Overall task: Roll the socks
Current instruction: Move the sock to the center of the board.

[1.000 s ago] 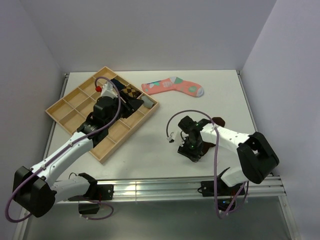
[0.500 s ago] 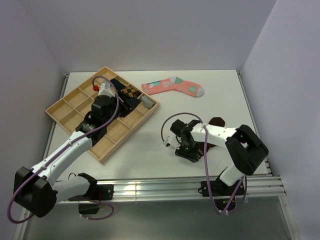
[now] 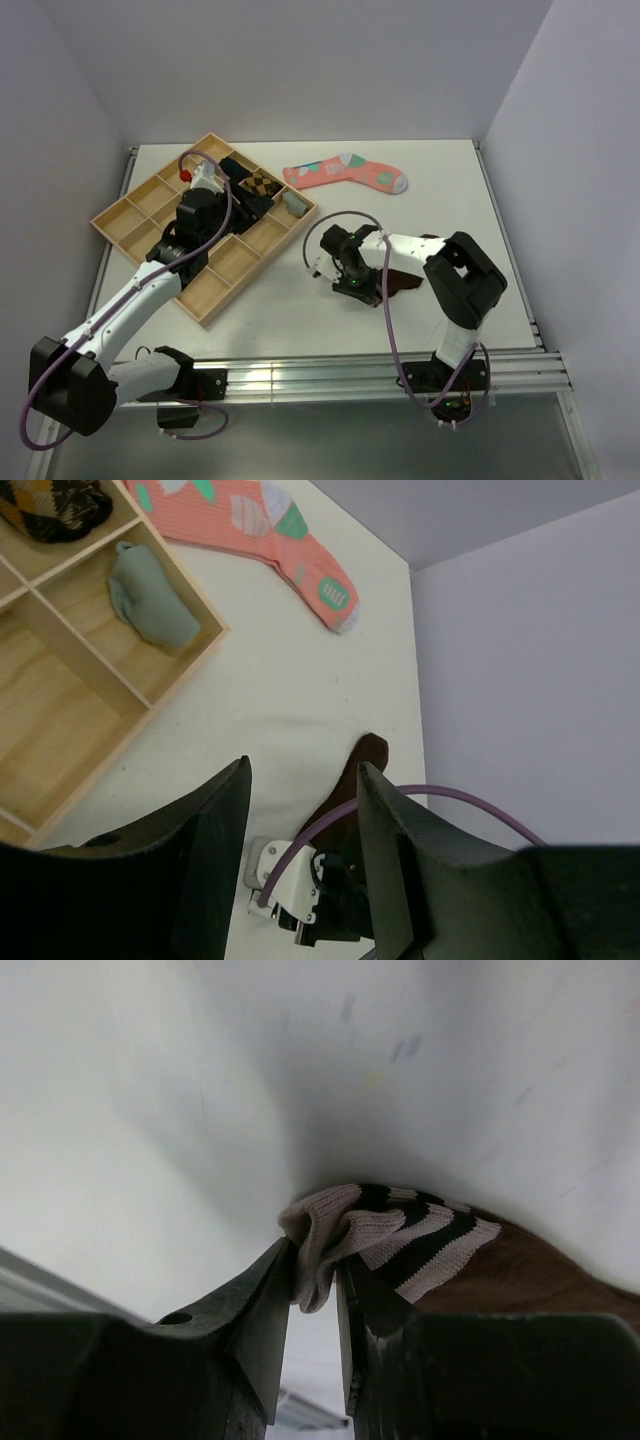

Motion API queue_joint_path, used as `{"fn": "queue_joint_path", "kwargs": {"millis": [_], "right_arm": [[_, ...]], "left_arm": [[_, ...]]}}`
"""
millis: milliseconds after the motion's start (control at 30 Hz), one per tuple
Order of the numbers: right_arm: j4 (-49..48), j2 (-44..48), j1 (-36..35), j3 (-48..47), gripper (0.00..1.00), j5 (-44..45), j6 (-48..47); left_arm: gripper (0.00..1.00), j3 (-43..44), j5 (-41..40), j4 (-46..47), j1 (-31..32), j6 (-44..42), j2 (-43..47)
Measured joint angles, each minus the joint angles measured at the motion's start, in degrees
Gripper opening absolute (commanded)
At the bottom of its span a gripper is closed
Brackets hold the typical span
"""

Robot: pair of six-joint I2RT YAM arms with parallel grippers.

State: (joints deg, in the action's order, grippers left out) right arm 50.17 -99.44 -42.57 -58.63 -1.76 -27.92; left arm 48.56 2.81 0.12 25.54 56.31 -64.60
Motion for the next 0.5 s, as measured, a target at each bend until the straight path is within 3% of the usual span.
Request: {"fn": "queue_joint_path", "kwargs": {"millis": [233,500], "right_arm": [[-5.95,-4.02,-6.19,-6.84,0.30,-2.10,0.00],[-6.40,-3.17,-7.74,-5.77,0.32,-10.71,-0.20]], "left_arm": [[0.52,0.00,0.37,-4.72,-1.99,-0.57,4.96],[0.52,-2.01,1.53,-5.46,-2.49,-0.70,12.17]]}}
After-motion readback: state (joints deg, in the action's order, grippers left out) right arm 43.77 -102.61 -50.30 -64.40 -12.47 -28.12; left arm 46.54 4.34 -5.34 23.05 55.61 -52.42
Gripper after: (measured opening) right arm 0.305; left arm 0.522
